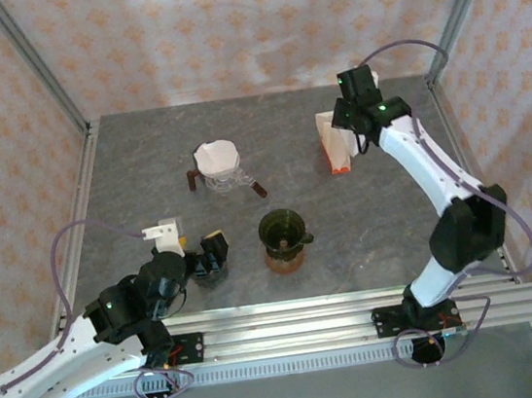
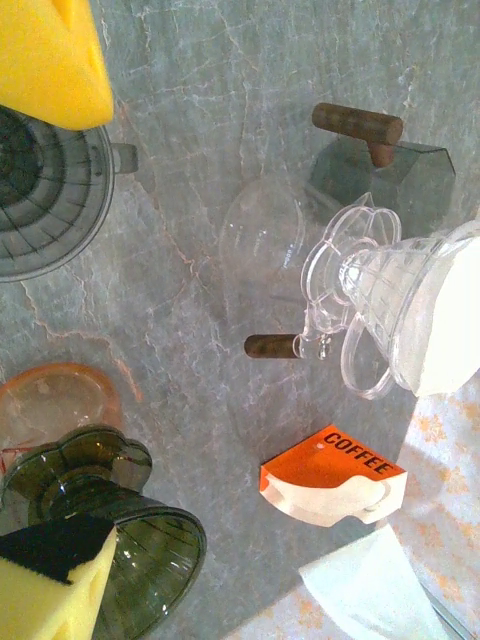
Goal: Place the coffee filter in the dripper
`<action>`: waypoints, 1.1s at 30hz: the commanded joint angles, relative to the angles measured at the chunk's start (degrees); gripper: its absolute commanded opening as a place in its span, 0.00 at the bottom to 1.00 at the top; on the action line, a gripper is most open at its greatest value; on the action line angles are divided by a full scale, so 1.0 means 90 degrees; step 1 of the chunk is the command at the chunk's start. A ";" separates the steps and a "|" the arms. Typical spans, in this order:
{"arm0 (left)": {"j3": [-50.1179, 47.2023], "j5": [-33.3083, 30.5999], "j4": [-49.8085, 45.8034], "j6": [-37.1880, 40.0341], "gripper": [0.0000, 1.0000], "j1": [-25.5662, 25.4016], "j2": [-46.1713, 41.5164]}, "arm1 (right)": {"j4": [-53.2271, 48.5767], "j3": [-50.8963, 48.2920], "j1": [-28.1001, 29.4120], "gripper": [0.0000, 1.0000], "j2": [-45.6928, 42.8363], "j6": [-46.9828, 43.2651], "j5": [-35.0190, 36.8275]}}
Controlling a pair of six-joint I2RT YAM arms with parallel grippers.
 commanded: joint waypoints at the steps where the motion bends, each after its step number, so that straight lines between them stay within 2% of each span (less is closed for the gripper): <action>1: -0.0049 -0.0088 0.0044 -0.0028 1.00 0.0059 -0.0080 | 0.0041 -0.0518 0.0265 0.00 -0.0911 0.0269 -0.0301; 8: 0.0021 -0.0056 -0.0076 -0.0041 1.00 0.0063 -0.0116 | -0.0247 -0.1722 0.1126 0.00 -0.2629 0.0509 -0.1212; 16: 0.0042 -0.0038 -0.0109 -0.0075 1.00 0.0063 -0.0156 | -0.1536 -0.1446 0.2789 0.00 -0.3540 0.0316 -0.1557; 22: -0.0023 0.0031 -0.0021 -0.0129 1.00 0.0066 -0.0150 | -0.2310 -0.1097 0.3668 0.00 -0.3488 0.0520 -0.1319; 27: 0.0052 0.0092 -0.0035 -0.0100 1.00 0.0063 -0.0110 | -0.2642 -0.0908 0.3939 0.00 -0.3101 0.0534 -0.1279; 33: 0.0177 0.0134 -0.0089 -0.0028 1.00 0.0066 -0.0089 | -0.3101 -0.0147 0.4157 0.00 -0.2273 0.0328 -0.1345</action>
